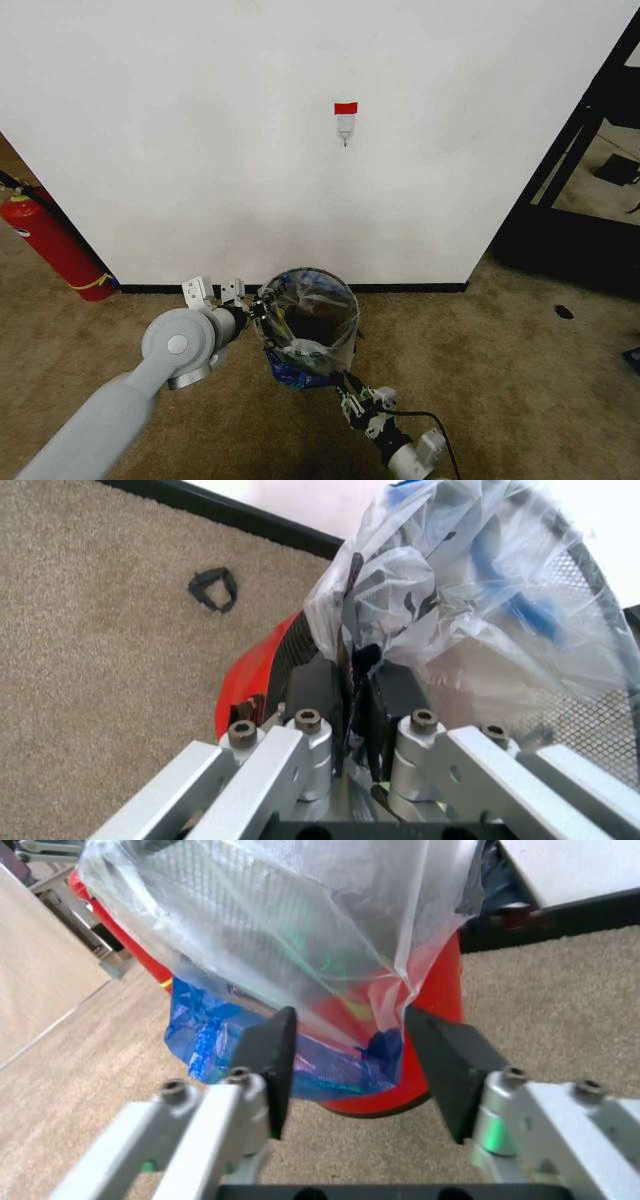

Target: Pick up the garbage bag from the wall and place it over the trash bin.

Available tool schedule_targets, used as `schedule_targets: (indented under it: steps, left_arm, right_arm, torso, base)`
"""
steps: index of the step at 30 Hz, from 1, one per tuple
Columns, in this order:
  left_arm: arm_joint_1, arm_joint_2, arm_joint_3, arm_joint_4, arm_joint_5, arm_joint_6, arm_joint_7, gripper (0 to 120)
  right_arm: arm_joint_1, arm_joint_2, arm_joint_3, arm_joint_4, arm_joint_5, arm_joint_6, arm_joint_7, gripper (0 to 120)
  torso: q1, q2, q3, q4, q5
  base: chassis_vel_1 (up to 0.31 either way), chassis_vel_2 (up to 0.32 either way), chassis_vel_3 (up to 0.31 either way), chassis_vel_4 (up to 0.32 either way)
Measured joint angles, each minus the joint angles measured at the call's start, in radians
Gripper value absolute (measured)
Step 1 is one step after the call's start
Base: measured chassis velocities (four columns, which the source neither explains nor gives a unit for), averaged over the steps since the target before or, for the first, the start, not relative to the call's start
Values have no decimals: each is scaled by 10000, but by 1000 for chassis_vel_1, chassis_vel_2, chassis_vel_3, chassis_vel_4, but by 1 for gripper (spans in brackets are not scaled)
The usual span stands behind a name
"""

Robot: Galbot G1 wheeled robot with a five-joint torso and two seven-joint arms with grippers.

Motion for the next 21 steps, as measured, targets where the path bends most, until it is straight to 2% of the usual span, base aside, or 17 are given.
schedule_targets:
  steps: [4, 5, 6, 7, 8, 13, 21]
  left_arm:
    - [32, -32, -31, 28, 61, -2, 4, 4]
    - [32, -32, -31, 28, 61, -2, 4, 4]
    - [104, -53, -40, 29, 150, -40, 6, 4]
    - [117, -56, -41, 28, 161, -46, 5, 4]
    - [257, -110, -69, 13, 239, -86, 5, 4]
    - [422, -511, -145, 173, 596, -138, 64, 4]
    - [421, -995, 114, 837, 1462, -277, 484, 4]
  right_arm:
    - [-191, 6, 112, 39, -141, 54, 111, 62]
    - [-191, 6, 112, 39, -141, 54, 111, 62]
    - [-358, 5, 199, 93, -286, 83, 300, 68]
    - [-380, 5, 212, 104, -305, 91, 328, 68]
    - [-640, 51, 398, 306, -528, 145, 695, 77]
    - [-1262, 377, 1338, 1415, -601, -83, 1079, 96]
    - [-1630, 620, 2483, 2202, -719, 8, 1908, 100]
  torso:
    - [0, 0, 0, 1, 0]
    - [0, 0, 0, 1, 0]
    - [0, 0, 0, 0, 1]
    - [0, 0, 0, 0, 1]
    - [0, 0, 0, 1, 1]
    - [0, 0, 0, 0, 0]
    - [0, 0, 0, 0, 0]
  base:
    - [0, 0, 0, 0]
    - [0, 0, 0, 0]
    - [0, 0, 0, 0]
    - [0, 0, 0, 0]
    - [0, 0, 0, 0]
    - [0, 0, 0, 0]
    - [0, 0, 0, 0]
